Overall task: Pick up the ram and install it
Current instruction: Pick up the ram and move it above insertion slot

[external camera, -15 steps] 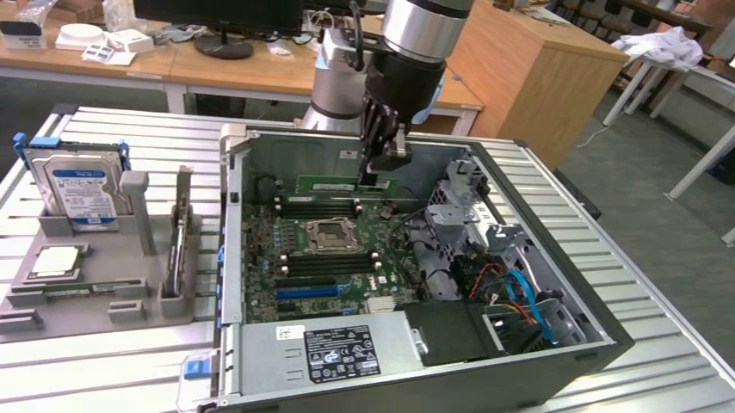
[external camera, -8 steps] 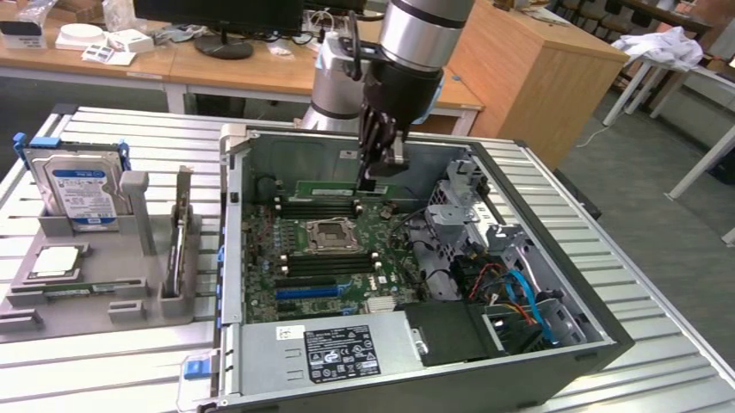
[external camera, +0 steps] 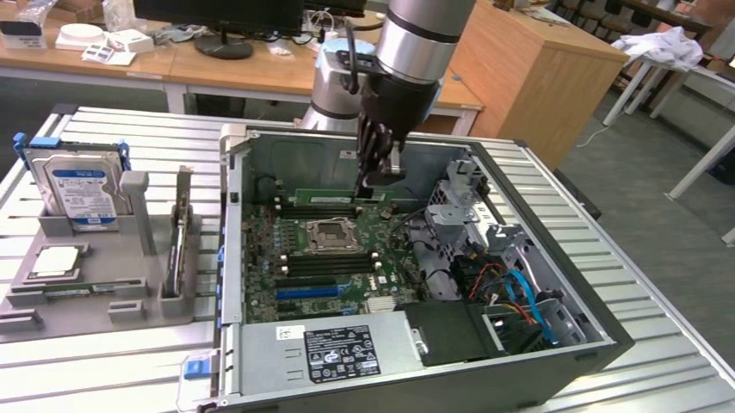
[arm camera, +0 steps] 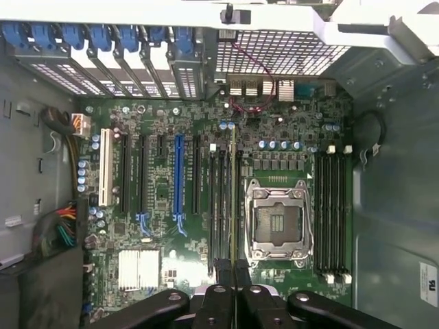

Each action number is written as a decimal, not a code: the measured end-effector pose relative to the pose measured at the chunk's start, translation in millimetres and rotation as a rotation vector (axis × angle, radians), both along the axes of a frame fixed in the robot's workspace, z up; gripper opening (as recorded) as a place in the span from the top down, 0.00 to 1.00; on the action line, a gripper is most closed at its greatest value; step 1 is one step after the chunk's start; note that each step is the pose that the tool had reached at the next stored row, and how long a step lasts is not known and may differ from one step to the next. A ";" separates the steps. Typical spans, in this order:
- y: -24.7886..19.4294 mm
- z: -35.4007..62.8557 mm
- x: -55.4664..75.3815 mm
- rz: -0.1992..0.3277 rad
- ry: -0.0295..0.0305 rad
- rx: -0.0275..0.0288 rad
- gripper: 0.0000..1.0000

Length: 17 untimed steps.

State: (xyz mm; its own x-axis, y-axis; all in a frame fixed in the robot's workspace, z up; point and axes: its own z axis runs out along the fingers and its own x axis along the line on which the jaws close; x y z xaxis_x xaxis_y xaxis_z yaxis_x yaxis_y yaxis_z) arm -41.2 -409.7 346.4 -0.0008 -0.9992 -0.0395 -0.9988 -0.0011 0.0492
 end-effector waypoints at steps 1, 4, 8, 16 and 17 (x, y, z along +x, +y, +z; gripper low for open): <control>0.0 -1.3 0.0 0.000 0.0000 0.0001 0.88; 0.0 -4.9 0.0 0.000 0.0001 -0.0001 0.88; 0.0 -9.5 0.0 0.000 0.0000 -0.0001 0.88; 0.0 -16.5 0.0 0.000 0.0000 0.0000 0.88; 0.0 -17.3 0.0 0.000 0.0000 0.0000 0.88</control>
State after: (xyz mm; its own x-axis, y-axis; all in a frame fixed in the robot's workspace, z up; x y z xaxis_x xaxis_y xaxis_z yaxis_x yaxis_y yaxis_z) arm -41.1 -409.7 329.1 -0.0008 -0.9992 -0.0395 -0.9988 -0.0011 0.0492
